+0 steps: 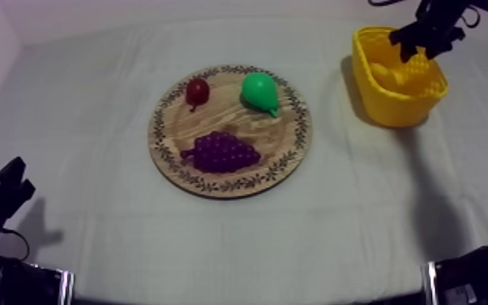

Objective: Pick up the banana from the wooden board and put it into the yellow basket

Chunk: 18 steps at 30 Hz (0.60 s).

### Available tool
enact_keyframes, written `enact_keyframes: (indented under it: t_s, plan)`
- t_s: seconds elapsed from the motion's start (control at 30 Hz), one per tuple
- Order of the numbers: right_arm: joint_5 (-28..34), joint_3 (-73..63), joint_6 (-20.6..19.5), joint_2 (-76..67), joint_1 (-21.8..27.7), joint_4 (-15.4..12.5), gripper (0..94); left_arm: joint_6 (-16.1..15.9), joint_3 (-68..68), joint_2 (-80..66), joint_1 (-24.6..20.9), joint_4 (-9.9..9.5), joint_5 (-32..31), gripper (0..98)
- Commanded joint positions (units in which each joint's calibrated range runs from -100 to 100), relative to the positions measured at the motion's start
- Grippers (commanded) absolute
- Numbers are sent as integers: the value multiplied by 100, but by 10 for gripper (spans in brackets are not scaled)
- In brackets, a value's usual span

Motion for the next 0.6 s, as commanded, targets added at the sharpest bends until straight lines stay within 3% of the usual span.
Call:
enact_keyframes:
  t_s: [0.0,0.27,0.57]
  plan:
    - [13,46,33,-283,-17,-16,441,0,1,0,2,0,-2,0]
    - [-37,216,169,-1775,-56,-46,102,0,1,0,2,0,-2,0]
    - [-907,1118,174,-3508,-83,-110,12,0,1,0,2,0,-2,0]
